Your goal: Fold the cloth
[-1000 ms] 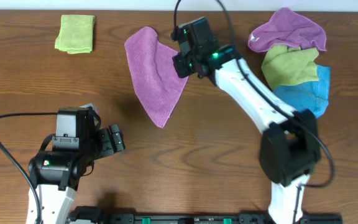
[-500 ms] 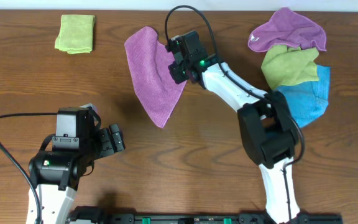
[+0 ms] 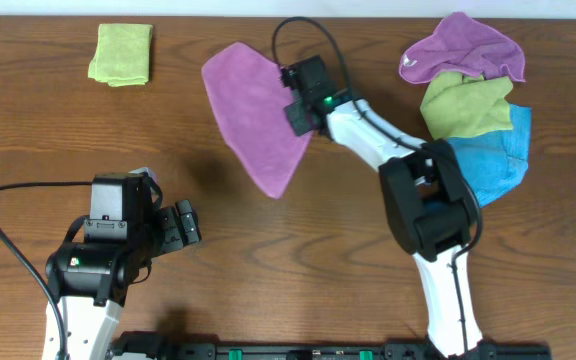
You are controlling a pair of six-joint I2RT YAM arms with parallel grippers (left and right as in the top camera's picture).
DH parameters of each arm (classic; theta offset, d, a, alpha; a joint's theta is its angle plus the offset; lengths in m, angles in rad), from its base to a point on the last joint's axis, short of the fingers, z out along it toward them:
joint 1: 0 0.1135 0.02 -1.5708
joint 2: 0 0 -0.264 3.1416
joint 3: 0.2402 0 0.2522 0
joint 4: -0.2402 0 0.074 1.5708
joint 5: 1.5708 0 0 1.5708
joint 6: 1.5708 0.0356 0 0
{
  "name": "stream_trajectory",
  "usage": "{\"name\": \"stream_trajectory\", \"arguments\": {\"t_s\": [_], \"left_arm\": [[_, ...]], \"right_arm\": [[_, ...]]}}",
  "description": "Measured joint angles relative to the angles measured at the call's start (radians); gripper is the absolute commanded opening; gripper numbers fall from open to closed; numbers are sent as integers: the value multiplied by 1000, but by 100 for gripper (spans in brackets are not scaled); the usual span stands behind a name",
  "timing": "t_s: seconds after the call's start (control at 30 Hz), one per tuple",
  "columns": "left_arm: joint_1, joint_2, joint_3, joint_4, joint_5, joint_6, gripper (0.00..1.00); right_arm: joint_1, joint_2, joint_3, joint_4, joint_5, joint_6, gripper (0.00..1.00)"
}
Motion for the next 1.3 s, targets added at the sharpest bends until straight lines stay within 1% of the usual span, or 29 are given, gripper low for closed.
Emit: {"name": "stream_trajectory", "arguments": {"t_s": [0.1, 0.17, 0.27, 0.37, 0.53, 0.67, 0.8, 1.07, 1.3], "left_arm": [[0, 0, 0, 0, 0, 0, 95], [0, 0, 0, 3, -1, 0, 96], [0, 16, 0, 31, -8, 0, 95], [0, 63, 0, 60, -9, 0, 95], [0, 200, 0, 127, -7, 0, 95], [0, 316, 0, 237, 24, 0, 95], [0, 380, 0, 319, 74, 0, 95], [0, 403, 0, 367, 113, 0, 96], [0, 404, 0, 373, 126, 0, 95]], "right_arm": [[-73, -1, 6, -31, 32, 52, 1], [-148, -3, 10, -55, 19, 104, 1], [-192, -6, 10, -64, 12, 145, 1], [-195, -6, 11, -67, 25, 163, 1], [-189, -6, 11, -74, 55, 174, 1], [-192, -8, 14, -112, 102, 174, 1], [-221, -12, 16, -151, 120, 174, 1], [-319, -22, 23, -244, 142, 190, 1], [-326, -22, 22, -292, 235, 193, 1]]}}
